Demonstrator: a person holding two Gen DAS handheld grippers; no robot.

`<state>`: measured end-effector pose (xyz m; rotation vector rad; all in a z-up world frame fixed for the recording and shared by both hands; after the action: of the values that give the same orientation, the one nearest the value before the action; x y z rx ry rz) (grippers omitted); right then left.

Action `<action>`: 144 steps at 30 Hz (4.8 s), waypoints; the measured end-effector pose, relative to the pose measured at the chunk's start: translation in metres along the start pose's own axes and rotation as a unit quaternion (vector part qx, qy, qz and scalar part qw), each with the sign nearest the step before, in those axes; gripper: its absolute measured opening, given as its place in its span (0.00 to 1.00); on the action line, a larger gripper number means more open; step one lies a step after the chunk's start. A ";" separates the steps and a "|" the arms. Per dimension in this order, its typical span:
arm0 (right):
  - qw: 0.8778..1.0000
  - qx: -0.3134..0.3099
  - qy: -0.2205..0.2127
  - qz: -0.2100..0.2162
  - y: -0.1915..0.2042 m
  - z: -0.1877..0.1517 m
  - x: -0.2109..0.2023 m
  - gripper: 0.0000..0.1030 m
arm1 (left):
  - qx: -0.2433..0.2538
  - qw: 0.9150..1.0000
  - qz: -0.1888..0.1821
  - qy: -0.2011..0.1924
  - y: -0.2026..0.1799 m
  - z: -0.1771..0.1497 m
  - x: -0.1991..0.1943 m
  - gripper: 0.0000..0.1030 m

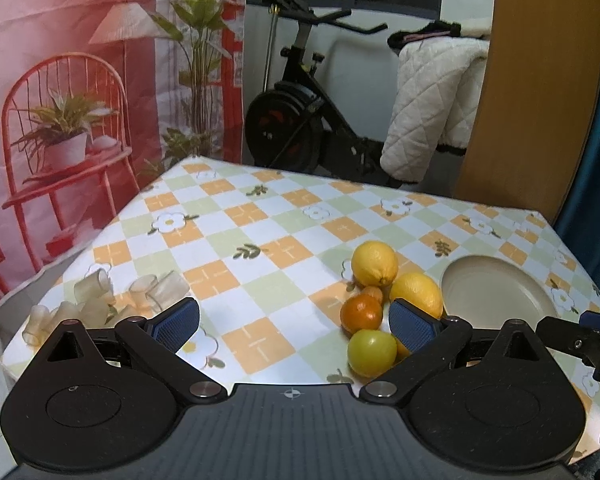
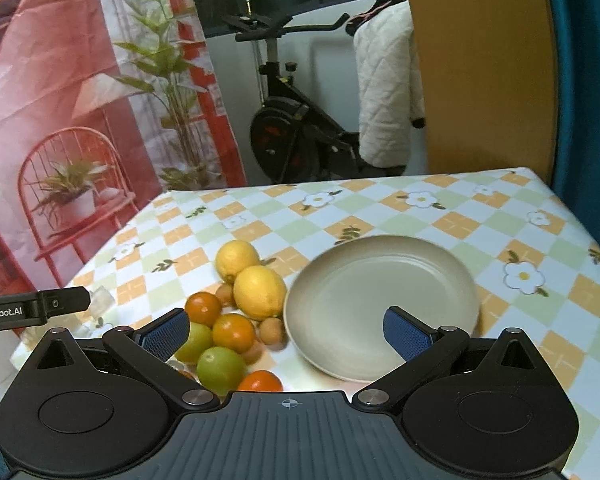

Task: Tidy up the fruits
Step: 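Move the left gripper toward the small orange tangerine at the pile's edge, then close the left gripper around the small orange tangerine, then carry the tangerine with the left gripper over the beige plate and lower it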

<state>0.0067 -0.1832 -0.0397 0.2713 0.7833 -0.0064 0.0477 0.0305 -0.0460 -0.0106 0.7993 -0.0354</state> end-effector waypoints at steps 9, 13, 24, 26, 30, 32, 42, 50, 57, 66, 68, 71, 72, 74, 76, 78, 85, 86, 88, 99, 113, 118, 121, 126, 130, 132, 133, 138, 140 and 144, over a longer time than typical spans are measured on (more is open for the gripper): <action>1.000 -0.023 -0.001 -0.012 0.002 -0.005 0.013 1.00 | -0.002 1.000 -0.009 0.003 -0.002 -0.002 0.011 0.91; 0.999 -0.040 0.012 -0.018 0.006 -0.007 0.019 1.00 | 0.014 1.000 -0.016 -0.001 -0.007 -0.006 0.014 0.90; 0.990 -0.127 0.012 -0.056 0.023 -0.021 0.032 0.94 | 0.036 0.998 -0.038 0.020 -0.013 -0.020 0.028 0.81; 0.989 -0.135 0.011 -0.059 0.022 -0.023 0.033 0.94 | 0.035 0.998 -0.049 0.024 -0.015 -0.022 0.030 0.79; 0.989 -0.133 0.016 -0.058 0.018 -0.027 0.036 0.91 | 0.036 0.996 -0.070 0.040 -0.022 -0.024 0.035 0.79; 0.990 -0.128 0.018 -0.055 0.016 -0.029 0.038 0.91 | 0.048 0.996 -0.054 0.045 -0.025 -0.026 0.038 0.79; 0.992 -0.119 0.036 -0.022 0.009 -0.037 0.043 0.91 | 0.036 0.996 -0.066 0.052 -0.026 -0.025 0.045 0.81; 0.989 -0.143 0.036 -0.024 0.014 -0.046 0.045 0.91 | 0.022 0.996 -0.065 0.062 -0.027 -0.027 0.050 0.83; 0.988 -0.147 0.034 -0.018 0.014 -0.045 0.045 0.82 | 0.030 0.997 -0.044 0.053 -0.029 -0.028 0.048 0.83; 0.986 -0.162 0.040 -0.010 0.018 -0.048 0.047 0.71 | 0.025 0.986 -0.127 0.108 -0.034 -0.031 0.059 0.81; 0.985 -0.165 0.042 -0.009 0.018 -0.048 0.048 0.67 | 0.026 0.981 -0.146 0.121 -0.035 -0.030 0.060 0.77; 0.984 -0.173 0.046 -0.005 0.021 -0.050 0.050 0.63 | 0.028 0.983 -0.133 0.123 -0.036 -0.029 0.063 0.75; 0.983 -0.177 0.047 -0.004 0.022 -0.051 0.050 0.61 | 0.033 0.984 -0.128 0.120 -0.037 -0.029 0.063 0.75; 0.981 -0.186 0.049 -0.001 0.024 -0.054 0.051 0.59 | 0.042 0.985 -0.121 0.116 -0.039 -0.028 0.062 0.75; 0.980 -0.192 0.052 0.001 0.026 -0.055 0.052 0.56 | 0.054 0.984 -0.124 0.114 -0.044 -0.028 0.059 0.75; 0.979 -0.195 0.054 0.002 0.026 -0.057 0.054 0.52 | 0.071 0.982 -0.135 0.114 -0.051 -0.029 0.057 0.75; 0.977 -0.205 0.059 0.009 0.027 -0.063 0.057 0.43 | 0.079 0.965 -0.209 0.135 -0.067 -0.036 0.060 0.42; 0.977 -0.206 0.059 0.010 0.027 -0.063 0.057 0.43 | 0.077 0.963 -0.219 0.138 -0.068 -0.037 0.062 0.39; 0.976 -0.207 0.059 0.011 0.026 -0.064 0.059 0.43 | 0.080 0.960 -0.229 0.141 -0.072 -0.039 0.063 0.37; 0.977 -0.203 0.062 0.025 0.022 -0.066 0.067 0.41 | 0.101 0.956 -0.225 0.161 -0.093 -0.044 0.086 0.26; 0.982 -0.169 0.073 0.049 0.008 -0.058 0.084 0.38 | 0.129 0.954 -0.217 0.164 -0.105 -0.039 0.099 0.32; 0.983 -0.159 0.078 0.051 0.005 -0.055 0.089 0.37 | 0.141 0.952 -0.213 0.170 -0.110 -0.040 0.106 0.35; 0.984 -0.154 0.078 0.053 0.003 -0.054 0.090 0.37 | 0.152 0.952 -0.208 0.167 -0.113 -0.040 0.107 0.35; 0.984 -0.156 0.070 0.054 0.005 -0.051 0.085 0.37 | 0.155 0.952 -0.211 0.158 -0.112 -0.035 0.097 0.34; 0.984 -0.160 0.058 0.056 0.010 -0.045 0.076 0.37 | 0.149 0.954 -0.217 0.145 -0.108 -0.029 0.085 0.34; 0.984 -0.159 0.052 0.056 0.011 -0.041 0.072 0.37 | 0.148 0.955 -0.218 0.139 -0.108 -0.023 0.082 0.34; 0.985 -0.158 0.049 0.056 0.011 -0.038 0.071 0.37 | 0.149 0.955 -0.219 0.137 -0.109 -0.021 0.081 0.34; 0.986 -0.157 0.040 0.046 0.004 -0.020 0.069 0.37 | 0.160 0.953 -0.224 0.126 -0.121 -0.004 0.085 0.34; 0.986 -0.158 0.037 0.040 -0.002 -0.011 0.071 0.37 | 0.160 0.952 -0.228 0.124 -0.127 0.004 0.091 0.34; 0.987 -0.157 0.037 0.029 -0.014 0.005 0.084 0.37 | 0.156 0.952 -0.231 0.126 -0.138 0.019 0.108 0.34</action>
<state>0.0680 -0.1902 -0.0980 -0.0052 0.8380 0.1810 0.1330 -0.1116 -0.1071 0.1090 1.0267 -0.6168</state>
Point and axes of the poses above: each gripper's, at about its wrist camera, not at the fingertips, and x roughly the way its jaws point, y to its left, z to its top, the point moved 3 cm from there along x, roughly the way its jaws point, and after that the axes turned 10 degrees about y, right-handed, at the moved point
